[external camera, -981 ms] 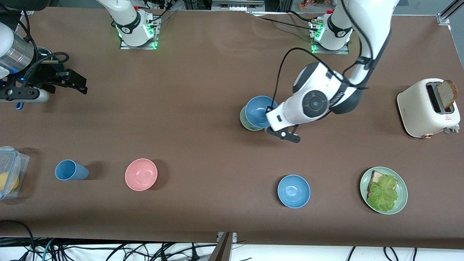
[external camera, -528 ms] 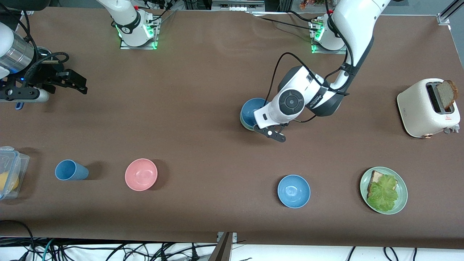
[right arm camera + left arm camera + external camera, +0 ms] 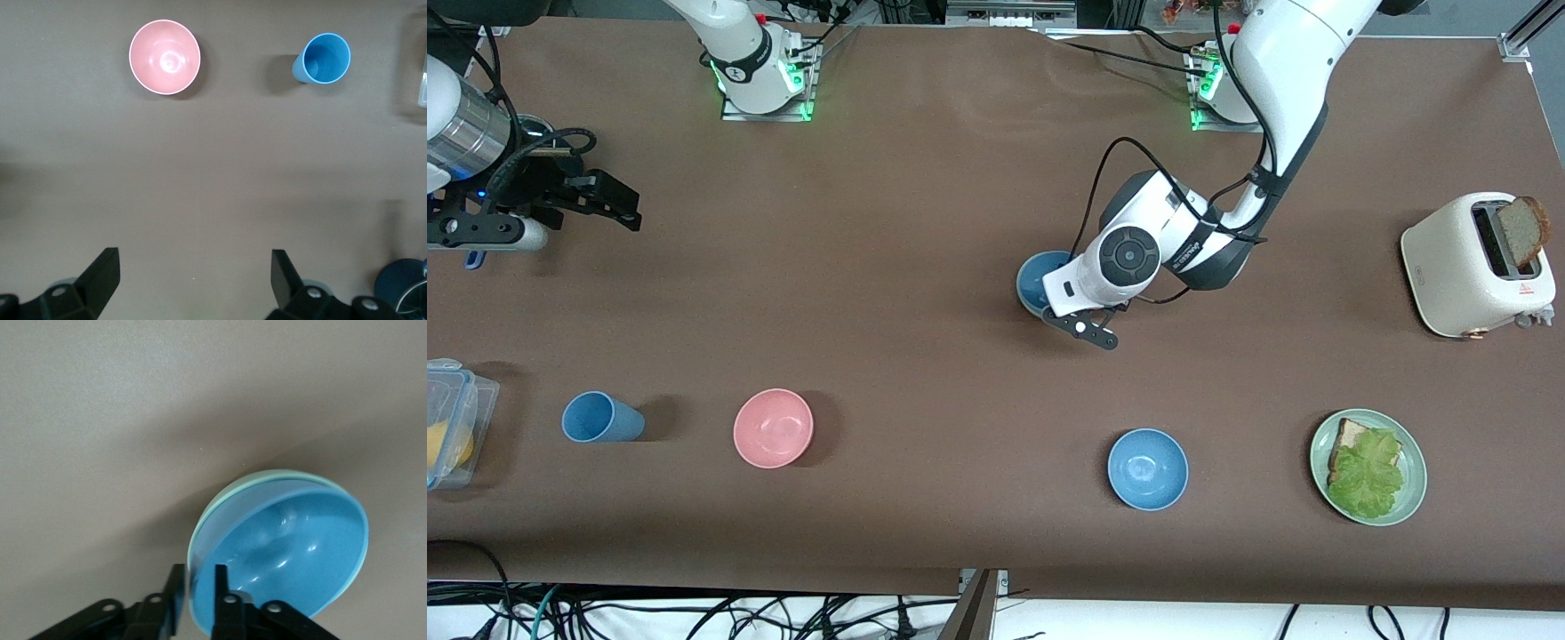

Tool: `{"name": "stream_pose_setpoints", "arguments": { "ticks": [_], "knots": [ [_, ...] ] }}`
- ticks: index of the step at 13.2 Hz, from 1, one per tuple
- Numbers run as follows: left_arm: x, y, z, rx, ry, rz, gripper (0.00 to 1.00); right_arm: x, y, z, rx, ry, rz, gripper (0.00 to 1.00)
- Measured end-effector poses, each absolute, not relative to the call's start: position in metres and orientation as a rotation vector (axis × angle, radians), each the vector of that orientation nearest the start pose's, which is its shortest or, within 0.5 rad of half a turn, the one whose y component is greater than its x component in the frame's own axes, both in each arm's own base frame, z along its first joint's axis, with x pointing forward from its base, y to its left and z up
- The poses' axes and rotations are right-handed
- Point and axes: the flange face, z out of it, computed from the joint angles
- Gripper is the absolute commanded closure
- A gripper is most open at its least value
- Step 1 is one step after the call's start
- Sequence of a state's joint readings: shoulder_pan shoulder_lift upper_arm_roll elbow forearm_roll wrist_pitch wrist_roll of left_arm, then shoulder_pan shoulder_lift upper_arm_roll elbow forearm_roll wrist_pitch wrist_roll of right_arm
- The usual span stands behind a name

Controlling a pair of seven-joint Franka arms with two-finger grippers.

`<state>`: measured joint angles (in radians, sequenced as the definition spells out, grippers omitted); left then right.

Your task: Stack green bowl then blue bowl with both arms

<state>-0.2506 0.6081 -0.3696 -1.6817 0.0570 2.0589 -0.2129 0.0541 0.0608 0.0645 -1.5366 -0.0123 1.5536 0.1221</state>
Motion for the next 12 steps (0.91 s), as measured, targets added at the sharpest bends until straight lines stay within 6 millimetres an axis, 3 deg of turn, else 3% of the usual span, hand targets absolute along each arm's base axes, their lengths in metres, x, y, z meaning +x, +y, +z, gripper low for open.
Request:
{"name": "stream_pose_setpoints", "arguments": {
  "ticks": [3, 5, 7, 10, 12],
  "knots": [
    [0.551, -0.359, 0.258, -3.136, 0.628, 0.365, 0.0, 0.567, 0.065, 0.605, -3.154, 0.006, 0.067, 0.0],
    [0.559, -0.352, 0.284, -3.14, 0.604, 0.32, 0.0, 0.567, 0.065, 0.605, -3.154, 0.006, 0.067, 0.0],
    [0.571, -0.327, 0.334, -3.129, 0.536, 0.279, 0.0, 0.567, 0.065, 0.605, -3.154, 0.005, 0.067, 0.0],
    [0.589, -0.264, 0.428, -3.126, 0.38, 0.204, 0.0, 0.567, 0.065, 0.605, -3.154, 0.005, 0.066, 0.0],
    [0.598, -0.22, 0.479, -3.125, 0.272, 0.196, 0.0, 0.567, 0.065, 0.605, -3.154, 0.005, 0.066, 0.0]
  ]
}}
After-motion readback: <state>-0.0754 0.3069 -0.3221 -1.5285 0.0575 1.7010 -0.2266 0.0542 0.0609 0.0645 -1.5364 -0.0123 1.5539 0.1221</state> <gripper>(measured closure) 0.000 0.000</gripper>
